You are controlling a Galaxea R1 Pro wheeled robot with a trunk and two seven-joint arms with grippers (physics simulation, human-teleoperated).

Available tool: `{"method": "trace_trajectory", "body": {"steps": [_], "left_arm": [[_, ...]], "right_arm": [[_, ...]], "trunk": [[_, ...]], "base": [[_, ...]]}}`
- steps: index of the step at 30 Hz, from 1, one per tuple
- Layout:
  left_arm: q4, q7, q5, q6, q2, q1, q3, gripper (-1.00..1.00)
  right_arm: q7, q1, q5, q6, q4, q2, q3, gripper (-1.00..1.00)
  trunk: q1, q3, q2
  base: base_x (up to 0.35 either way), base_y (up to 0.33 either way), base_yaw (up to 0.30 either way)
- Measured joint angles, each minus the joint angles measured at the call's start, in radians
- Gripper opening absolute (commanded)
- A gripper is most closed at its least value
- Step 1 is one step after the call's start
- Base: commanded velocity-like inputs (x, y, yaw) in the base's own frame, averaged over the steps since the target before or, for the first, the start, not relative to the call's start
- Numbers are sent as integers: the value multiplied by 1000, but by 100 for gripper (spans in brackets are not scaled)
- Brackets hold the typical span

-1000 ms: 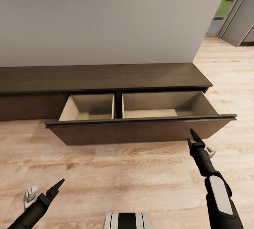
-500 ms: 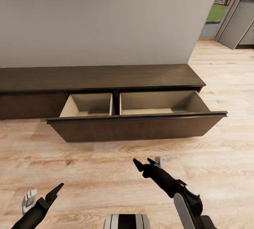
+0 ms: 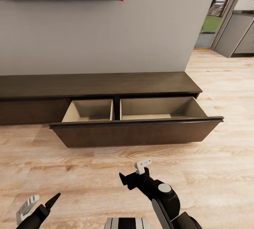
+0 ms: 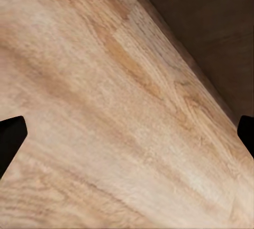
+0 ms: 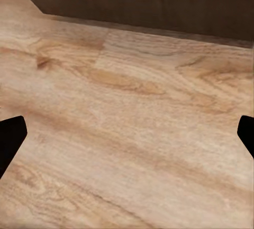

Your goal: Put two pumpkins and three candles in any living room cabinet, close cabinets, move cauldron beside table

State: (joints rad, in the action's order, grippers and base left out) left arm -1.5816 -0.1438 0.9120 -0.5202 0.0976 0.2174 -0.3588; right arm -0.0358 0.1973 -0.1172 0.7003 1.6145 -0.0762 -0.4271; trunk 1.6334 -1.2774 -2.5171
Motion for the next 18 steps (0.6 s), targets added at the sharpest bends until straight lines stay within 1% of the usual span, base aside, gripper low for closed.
{"method": "trace_trajectory", "body": {"steps": [2,3,4,7,12,15,18], "left_arm": [[0,4,-2,1,-2,0,1,100],[-1,7,-2,1,-4,0,2,100],[-1,7,-1,1,-5,-1,3,100],[-1,6,-1,1,-4,-1,3,100],[2,6,2,0,-4,-1,3,100],[9,6,3,3,-4,-1,-7,100],[27,6,5,12,-4,-1,-19,100]], "right_arm": [[2,-1,1,-1,0,0,-7,100],[10,-6,3,-4,0,-1,-19,100],[12,-7,3,-4,0,0,-22,100],[16,-5,4,3,0,-2,-26,100],[18,2,3,48,0,-7,-28,100],[24,9,7,81,0,-9,-30,100],[46,16,18,93,0,-15,-30,100]], "trunk": [[-1,8,0],[-1,12,1],[-2,15,1],[-3,27,2],[-5,46,3],[-7,58,4],[-8,70,4]], "base": [[0,0,0],[0,0,0],[0,0,0],[0,0,133],[0,0,265],[0,0,292],[0,0,297]]}}
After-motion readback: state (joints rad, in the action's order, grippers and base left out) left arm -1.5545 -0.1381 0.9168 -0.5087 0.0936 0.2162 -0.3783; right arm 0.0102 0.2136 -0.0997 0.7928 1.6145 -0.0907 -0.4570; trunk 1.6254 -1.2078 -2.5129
